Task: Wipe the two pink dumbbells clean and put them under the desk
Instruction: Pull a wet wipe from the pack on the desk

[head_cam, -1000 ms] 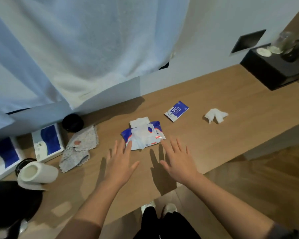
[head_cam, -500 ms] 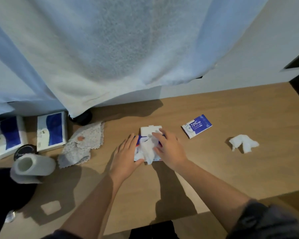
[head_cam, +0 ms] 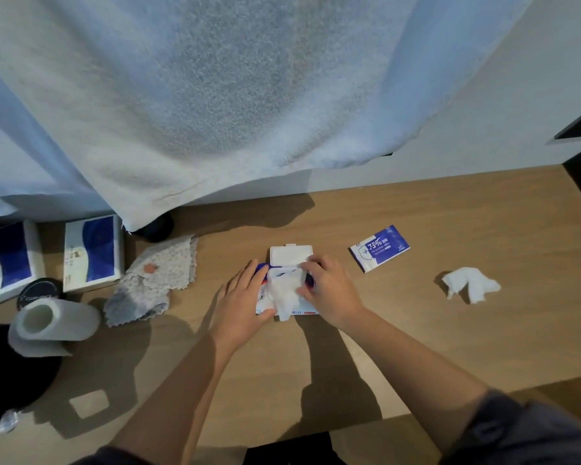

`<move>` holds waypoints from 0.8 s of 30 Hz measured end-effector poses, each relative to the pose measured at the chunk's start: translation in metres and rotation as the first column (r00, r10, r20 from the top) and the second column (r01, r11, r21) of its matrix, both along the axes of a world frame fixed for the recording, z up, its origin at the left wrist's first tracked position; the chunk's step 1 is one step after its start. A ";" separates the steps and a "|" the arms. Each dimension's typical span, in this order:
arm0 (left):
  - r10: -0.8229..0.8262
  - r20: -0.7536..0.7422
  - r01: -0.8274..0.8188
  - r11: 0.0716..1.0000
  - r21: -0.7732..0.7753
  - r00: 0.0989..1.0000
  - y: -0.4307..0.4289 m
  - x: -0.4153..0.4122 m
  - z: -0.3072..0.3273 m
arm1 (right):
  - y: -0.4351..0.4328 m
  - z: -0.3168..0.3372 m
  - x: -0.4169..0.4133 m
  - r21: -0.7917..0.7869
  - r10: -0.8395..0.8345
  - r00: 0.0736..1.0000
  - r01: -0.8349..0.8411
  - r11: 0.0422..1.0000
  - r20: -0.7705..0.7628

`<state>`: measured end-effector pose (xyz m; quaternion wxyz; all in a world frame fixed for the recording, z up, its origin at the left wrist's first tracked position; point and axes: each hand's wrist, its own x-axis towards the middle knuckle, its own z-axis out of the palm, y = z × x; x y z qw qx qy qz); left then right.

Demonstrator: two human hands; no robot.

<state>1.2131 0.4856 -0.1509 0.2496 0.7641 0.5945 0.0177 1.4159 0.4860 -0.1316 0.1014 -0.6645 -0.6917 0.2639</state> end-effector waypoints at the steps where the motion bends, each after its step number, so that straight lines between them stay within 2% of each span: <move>1: -0.003 0.000 0.003 1.000 0.002 1.000 -0.001 0.000 0.000 | 0.001 -0.001 -0.002 0.021 -0.022 1.000 0.022 1.000 -0.021; 5: -0.008 -0.006 0.008 1.000 0.013 1.000 -0.001 -0.002 0.000 | 0.001 0.002 -0.001 0.137 -0.026 0.994 0.041 0.990 -0.108; 7: -0.014 -0.012 0.014 1.000 0.008 1.000 -0.001 -0.003 0.000 | -0.001 0.010 0.005 0.130 -0.064 0.973 0.095 0.987 -0.222; 9: -0.012 0.000 0.012 1.000 0.003 1.000 -0.001 -0.002 0.000 | -0.006 0.024 0.013 0.022 -0.213 0.899 0.239 0.971 -0.382; 12: -0.010 -0.013 0.010 1.000 -0.022 1.000 0.000 -0.001 0.005 | -0.014 0.042 0.030 -0.125 -0.406 0.712 0.413 0.902 -0.574; 15: -0.015 -0.068 0.011 0.998 -0.056 0.998 -0.001 -0.002 0.014 | -0.023 0.059 0.041 -0.138 -0.426 0.580 0.474 0.870 -0.694; 19: -0.023 -0.124 0.010 0.995 -0.103 0.992 -0.007 -0.004 0.028 | -0.033 0.083 0.043 -0.112 -0.394 0.530 0.486 0.867 -0.751; 21: -0.006 -0.076 -0.002 0.994 -0.112 0.997 -0.010 0.000 0.037 | -0.035 0.091 0.041 -0.104 -0.379 0.526 0.478 0.872 -0.762; 24: 0.057 0.119 -0.053 0.998 -0.035 0.991 -0.012 0.014 0.058 | -0.037 0.102 0.039 -0.113 -0.365 0.515 0.455 0.883 -0.776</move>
